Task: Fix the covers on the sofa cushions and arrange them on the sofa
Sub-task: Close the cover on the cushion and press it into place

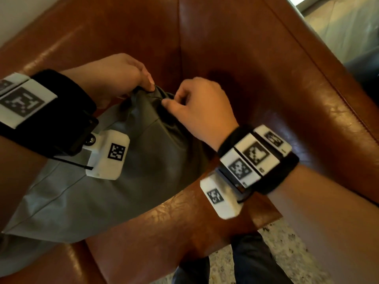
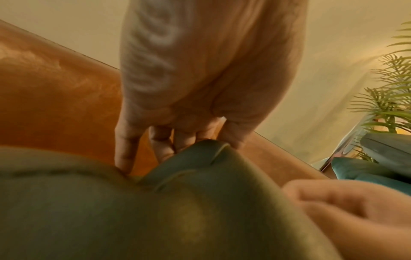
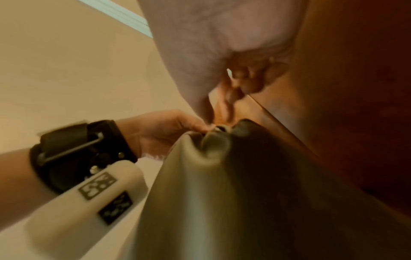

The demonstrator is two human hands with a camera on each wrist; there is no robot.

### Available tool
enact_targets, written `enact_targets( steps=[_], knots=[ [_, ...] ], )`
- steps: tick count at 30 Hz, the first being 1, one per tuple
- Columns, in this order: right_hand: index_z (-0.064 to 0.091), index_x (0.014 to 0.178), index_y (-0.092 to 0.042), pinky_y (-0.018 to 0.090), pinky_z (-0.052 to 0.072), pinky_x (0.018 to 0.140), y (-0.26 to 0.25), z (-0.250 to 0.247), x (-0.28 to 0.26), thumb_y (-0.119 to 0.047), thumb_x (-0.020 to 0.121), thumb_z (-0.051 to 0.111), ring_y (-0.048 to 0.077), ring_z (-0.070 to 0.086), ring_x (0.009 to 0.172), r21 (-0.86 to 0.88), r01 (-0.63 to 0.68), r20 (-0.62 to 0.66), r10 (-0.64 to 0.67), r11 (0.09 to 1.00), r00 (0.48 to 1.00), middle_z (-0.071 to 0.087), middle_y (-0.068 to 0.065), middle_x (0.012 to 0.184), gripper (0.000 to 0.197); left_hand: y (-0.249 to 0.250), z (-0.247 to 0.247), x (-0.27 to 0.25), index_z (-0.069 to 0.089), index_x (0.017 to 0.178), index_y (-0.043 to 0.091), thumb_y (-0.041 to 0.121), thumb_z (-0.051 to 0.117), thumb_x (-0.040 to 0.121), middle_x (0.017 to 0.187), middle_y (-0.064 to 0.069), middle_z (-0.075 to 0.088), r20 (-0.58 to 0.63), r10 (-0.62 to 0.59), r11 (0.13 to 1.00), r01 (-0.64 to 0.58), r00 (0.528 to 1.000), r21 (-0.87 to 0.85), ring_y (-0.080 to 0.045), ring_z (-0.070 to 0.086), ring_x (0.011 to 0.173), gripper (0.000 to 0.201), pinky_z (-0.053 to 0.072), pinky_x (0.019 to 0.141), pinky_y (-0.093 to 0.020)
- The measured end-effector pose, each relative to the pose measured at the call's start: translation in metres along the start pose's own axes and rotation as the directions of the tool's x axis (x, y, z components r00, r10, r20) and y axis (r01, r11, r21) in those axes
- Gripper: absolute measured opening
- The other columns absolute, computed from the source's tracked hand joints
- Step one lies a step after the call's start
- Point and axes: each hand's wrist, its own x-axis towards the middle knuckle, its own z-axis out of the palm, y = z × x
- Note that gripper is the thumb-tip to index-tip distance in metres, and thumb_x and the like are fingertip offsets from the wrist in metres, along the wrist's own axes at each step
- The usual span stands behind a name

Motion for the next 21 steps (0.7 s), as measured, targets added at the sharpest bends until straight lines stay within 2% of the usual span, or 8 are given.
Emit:
enact_targets(
  steps=[3,6,8,10,12,15,18,21],
  knots=[
    [0.060,0.079,-0.025,0.046,0.049,0.087,-0.009,-0.001,0.013,-0.049,0.082,0.065,0.020,0.060,0.087,-0.218,-0.018,0.168,0.056,0.976,0.984,0.058,-0.007,0.079,0.025,0.002,-0.001,-0.003,0.065,0.076,0.018,0.013,0.060,0.091,0.085,-0.006,0.062,0.025,-0.018,1.000,0.018,1.000,-0.025,-0.024,0.057,0.088,0.017,0.044,0.087,-0.039],
    [0.062,0.085,-0.021,0.048,0.048,0.089,-0.008,0.003,0.014,-0.038,0.085,0.065,0.024,0.060,0.091,-0.218,0.016,0.227,0.035,0.976,0.973,0.061,-0.003,0.086,0.017,0.001,-0.002,-0.003,0.064,0.078,0.017,0.010,0.059,0.092,0.084,-0.007,0.061,0.037,-0.017,0.998,0.019,0.999,-0.056,-0.023,0.056,0.083,0.017,0.044,0.080,-0.035],
    [0.066,0.080,-0.021,0.048,0.049,0.087,-0.003,0.003,0.010,-0.033,0.086,0.066,0.022,0.061,0.088,-0.110,-0.013,0.201,0.035,0.994,0.979,0.063,-0.004,0.081,0.013,-0.002,-0.002,-0.002,0.062,0.079,0.018,0.010,0.058,0.093,0.083,-0.005,0.060,0.022,-0.005,0.998,0.006,1.000,-0.060,-0.020,0.055,0.078,0.016,0.043,0.072,-0.031],
    [0.066,0.075,-0.024,0.045,0.051,0.083,0.004,0.000,0.007,-0.033,0.086,0.068,0.016,0.061,0.080,-0.004,-0.036,0.112,0.036,0.999,0.993,0.061,-0.009,0.071,0.015,-0.007,-0.001,0.001,0.061,0.082,0.019,0.008,0.058,0.092,0.082,-0.003,0.059,-0.009,0.021,0.999,-0.021,1.000,-0.044,-0.016,0.053,0.076,0.016,0.042,0.066,-0.029],
    [0.066,0.074,-0.025,0.032,0.049,0.069,0.009,-0.002,0.004,-0.033,0.086,0.069,0.008,0.058,0.068,0.087,-0.044,0.036,0.041,0.995,0.999,0.057,-0.013,0.066,0.015,-0.011,0.000,0.003,0.060,0.083,0.024,0.007,0.059,0.092,0.080,0.000,0.056,-0.042,0.081,0.997,-0.082,0.996,-0.014,-0.016,0.051,0.074,0.019,0.041,0.065,-0.030],
    [0.065,0.076,-0.024,0.015,0.037,0.054,0.014,-0.003,0.000,-0.031,0.086,0.071,0.002,0.052,0.059,0.156,-0.036,-0.032,0.042,0.987,0.999,0.056,-0.012,0.066,0.013,-0.011,0.003,0.003,0.057,0.085,0.033,0.008,0.057,0.094,0.087,0.004,0.055,-0.060,0.266,0.959,-0.257,0.962,0.119,-0.016,0.052,0.081,0.027,0.043,0.074,-0.036],
    [0.066,0.076,-0.021,0.011,0.038,0.052,0.019,-0.003,-0.001,-0.028,0.085,0.072,0.003,0.052,0.059,0.196,-0.037,-0.073,0.052,0.980,0.996,0.057,-0.010,0.067,0.013,-0.006,0.005,-0.002,0.060,0.097,0.032,0.013,0.062,0.092,0.105,0.006,0.053,0.033,0.467,0.833,-0.452,0.884,0.318,-0.013,0.052,0.101,0.020,0.040,0.089,-0.033],
    [0.066,0.075,-0.020,0.009,0.038,0.053,0.022,-0.003,-0.003,-0.028,0.086,0.071,0.002,0.051,0.058,0.238,-0.048,-0.073,0.067,0.970,0.995,0.058,-0.009,0.066,0.014,-0.006,0.004,-0.003,0.061,0.102,0.033,0.022,0.067,0.088,0.114,0.006,0.049,0.110,0.559,0.707,-0.541,0.822,0.455,-0.014,0.043,0.111,0.019,0.035,0.096,-0.036]
  ],
)
